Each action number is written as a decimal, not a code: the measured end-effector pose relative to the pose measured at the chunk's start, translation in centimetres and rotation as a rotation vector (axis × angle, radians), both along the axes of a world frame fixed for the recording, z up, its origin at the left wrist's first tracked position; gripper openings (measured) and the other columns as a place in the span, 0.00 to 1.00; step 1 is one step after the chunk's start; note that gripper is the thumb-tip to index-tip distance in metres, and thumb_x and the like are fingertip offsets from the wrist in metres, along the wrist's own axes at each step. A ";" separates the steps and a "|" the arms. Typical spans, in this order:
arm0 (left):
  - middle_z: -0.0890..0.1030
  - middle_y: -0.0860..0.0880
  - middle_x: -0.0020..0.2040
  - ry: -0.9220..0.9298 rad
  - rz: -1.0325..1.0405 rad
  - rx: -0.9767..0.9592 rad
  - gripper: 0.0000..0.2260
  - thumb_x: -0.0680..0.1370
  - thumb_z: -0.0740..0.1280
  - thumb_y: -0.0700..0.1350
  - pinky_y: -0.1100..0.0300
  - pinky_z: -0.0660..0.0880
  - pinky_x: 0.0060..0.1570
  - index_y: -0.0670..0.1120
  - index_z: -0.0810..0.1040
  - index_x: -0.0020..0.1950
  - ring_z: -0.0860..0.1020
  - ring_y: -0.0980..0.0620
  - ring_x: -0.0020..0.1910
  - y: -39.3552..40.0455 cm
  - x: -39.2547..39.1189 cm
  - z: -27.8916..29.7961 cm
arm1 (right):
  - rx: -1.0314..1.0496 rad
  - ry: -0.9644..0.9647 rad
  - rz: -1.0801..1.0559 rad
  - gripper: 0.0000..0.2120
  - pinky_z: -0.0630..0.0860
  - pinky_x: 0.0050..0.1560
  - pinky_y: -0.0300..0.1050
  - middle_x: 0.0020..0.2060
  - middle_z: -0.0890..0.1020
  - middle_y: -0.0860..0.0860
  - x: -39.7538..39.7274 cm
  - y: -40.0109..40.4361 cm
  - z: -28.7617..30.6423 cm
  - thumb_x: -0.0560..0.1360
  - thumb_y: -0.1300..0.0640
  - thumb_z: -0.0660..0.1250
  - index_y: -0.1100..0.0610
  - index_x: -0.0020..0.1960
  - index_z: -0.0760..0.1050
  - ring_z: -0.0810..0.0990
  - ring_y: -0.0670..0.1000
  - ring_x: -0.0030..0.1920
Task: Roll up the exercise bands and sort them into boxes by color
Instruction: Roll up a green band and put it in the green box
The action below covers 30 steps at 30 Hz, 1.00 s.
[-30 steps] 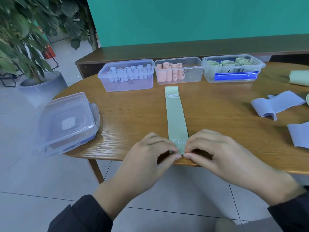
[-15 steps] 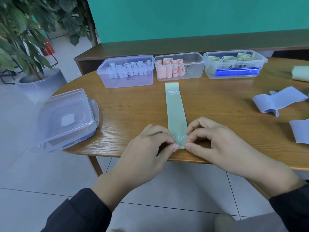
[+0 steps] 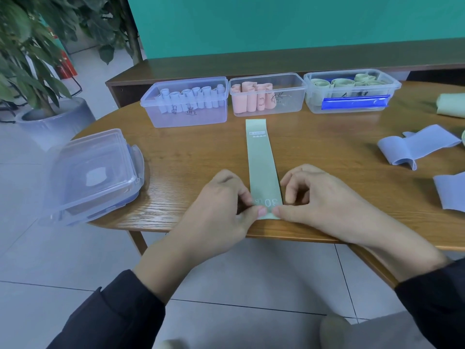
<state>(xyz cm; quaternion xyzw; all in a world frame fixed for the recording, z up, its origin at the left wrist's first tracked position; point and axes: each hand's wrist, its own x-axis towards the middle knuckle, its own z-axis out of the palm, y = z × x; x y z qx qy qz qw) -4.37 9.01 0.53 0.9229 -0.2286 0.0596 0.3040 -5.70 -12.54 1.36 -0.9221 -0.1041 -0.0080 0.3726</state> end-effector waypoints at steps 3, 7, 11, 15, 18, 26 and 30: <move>0.75 0.58 0.51 0.003 -0.041 -0.029 0.06 0.76 0.74 0.52 0.63 0.74 0.51 0.54 0.80 0.45 0.75 0.60 0.51 0.1 0.1 -0.1 | 0.029 -0.034 0.059 0.10 0.70 0.47 0.32 0.52 0.77 0.41 0.0 -0.3 -0.2 0.69 0.50 0.79 0.49 0.40 0.77 0.76 0.40 0.49; 0.76 0.59 0.46 -0.016 -0.125 -0.084 0.05 0.77 0.73 0.45 0.56 0.74 0.46 0.56 0.81 0.45 0.76 0.56 0.48 0.0 -0.1 -0.7 | 0.024 -0.081 0.209 0.07 0.67 0.51 0.31 0.52 0.76 0.43 -0.2 -0.5 -0.8 0.75 0.55 0.75 0.44 0.45 0.81 0.76 0.46 0.53; 0.76 0.59 0.43 -0.119 -0.185 -0.059 0.05 0.79 0.70 0.43 0.66 0.69 0.44 0.52 0.82 0.45 0.75 0.60 0.45 0.4 -0.1 -1.3 | -0.046 -0.155 0.286 0.06 0.68 0.55 0.31 0.53 0.76 0.43 -0.3 -0.7 -1.0 0.77 0.58 0.72 0.46 0.48 0.82 0.76 0.47 0.55; 0.78 0.58 0.46 -0.216 -0.202 -0.033 0.06 0.80 0.66 0.47 0.63 0.73 0.47 0.51 0.84 0.48 0.75 0.61 0.48 0.4 -0.1 -1.9 | -0.093 -0.231 0.319 0.04 0.68 0.58 0.33 0.53 0.75 0.43 -0.4 -1.1 -1.5 0.79 0.55 0.70 0.48 0.51 0.82 0.76 0.44 0.57; 0.79 0.57 0.47 -0.262 -0.213 -0.040 0.08 0.81 0.67 0.50 0.69 0.71 0.49 0.51 0.85 0.50 0.75 0.64 0.48 0.8 -0.2 -2.1 | -0.123 -0.236 0.296 0.05 0.67 0.58 0.31 0.54 0.74 0.40 -0.8 -1.3 -1.6 0.78 0.47 0.69 0.46 0.52 0.81 0.75 0.42 0.58; 0.80 0.57 0.45 -0.247 -0.186 -0.112 0.05 0.77 0.73 0.51 0.71 0.71 0.48 0.52 0.88 0.49 0.77 0.61 0.46 1.2 -0.5 -1.9 | -0.128 -0.242 0.250 0.06 0.73 0.54 0.43 0.54 0.71 0.39 -0.8 -0.5 -1.4 0.76 0.42 0.68 0.44 0.46 0.79 0.75 0.43 0.55; 0.76 0.55 0.47 -0.379 -0.187 0.020 0.11 0.83 0.65 0.51 0.54 0.77 0.40 0.49 0.85 0.51 0.75 0.57 0.47 0.7 -0.5 -2.5 | -0.150 -0.279 0.233 0.10 0.77 0.48 0.55 0.56 0.70 0.39 -1.1 -0.1 -1.4 0.78 0.41 0.63 0.45 0.46 0.78 0.78 0.49 0.47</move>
